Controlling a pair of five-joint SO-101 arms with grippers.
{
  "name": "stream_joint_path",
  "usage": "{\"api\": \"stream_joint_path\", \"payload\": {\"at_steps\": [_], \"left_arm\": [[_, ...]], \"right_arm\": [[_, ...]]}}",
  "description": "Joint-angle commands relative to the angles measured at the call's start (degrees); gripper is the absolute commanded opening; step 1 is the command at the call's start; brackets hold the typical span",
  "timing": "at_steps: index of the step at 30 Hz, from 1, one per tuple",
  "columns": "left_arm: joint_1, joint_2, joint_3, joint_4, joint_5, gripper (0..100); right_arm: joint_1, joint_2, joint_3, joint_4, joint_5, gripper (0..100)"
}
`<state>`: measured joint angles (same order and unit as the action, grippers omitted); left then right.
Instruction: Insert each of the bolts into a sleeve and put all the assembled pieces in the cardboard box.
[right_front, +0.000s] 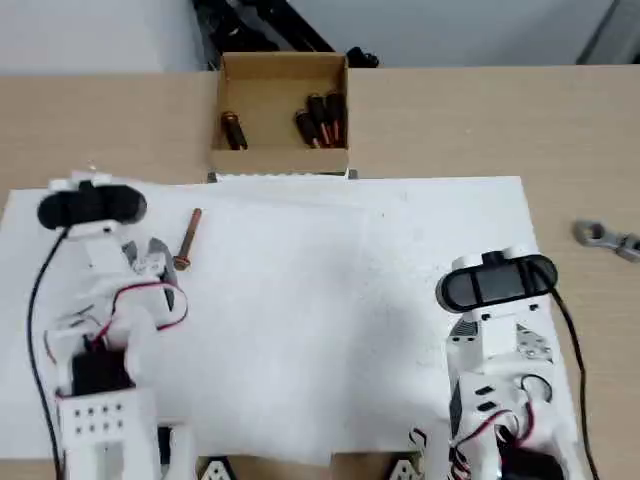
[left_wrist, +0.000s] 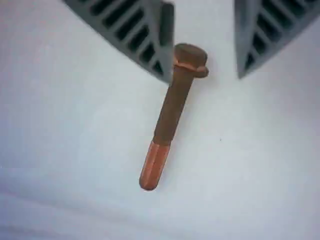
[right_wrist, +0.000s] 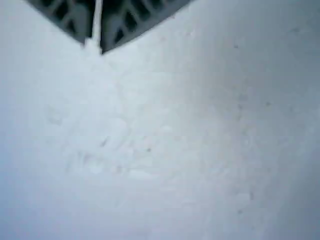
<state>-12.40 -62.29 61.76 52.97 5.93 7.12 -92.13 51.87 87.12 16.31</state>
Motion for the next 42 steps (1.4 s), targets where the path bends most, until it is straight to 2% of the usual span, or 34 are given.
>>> {"api": "stream_joint_path", "payload": {"at_steps": [1, 20, 29, 35, 39, 42], "left_arm": [[0.35, 3.96, -4.35, -1.32, 0.79, 8], [1.32, 6.59, -8.13, -4.04, 0.62, 10], [2.99, 34.20, -28.70, 3.69, 3.60, 10], [3.60, 48.97, -33.98, 3.60, 3.69, 10], [5.45, 58.29, -39.16, 8.62, 2.11, 10], [4.92, 60.40, -42.59, 11.25, 2.37, 10]], "right_arm": [[0.75, -0.04, -0.18, -1.36, -0.62, 0.4], [0.75, -0.31, 0.09, -1.36, -0.62, 0.4], [0.75, -0.31, 0.18, -1.27, -0.53, 0.4], [0.75, -0.31, 0.18, -1.27, -0.53, 0.5], [0.75, -0.31, 0.18, -1.27, -0.53, 0.6], [0.75, -0.31, 0.18, -1.27, -0.53, 0.6]]}}
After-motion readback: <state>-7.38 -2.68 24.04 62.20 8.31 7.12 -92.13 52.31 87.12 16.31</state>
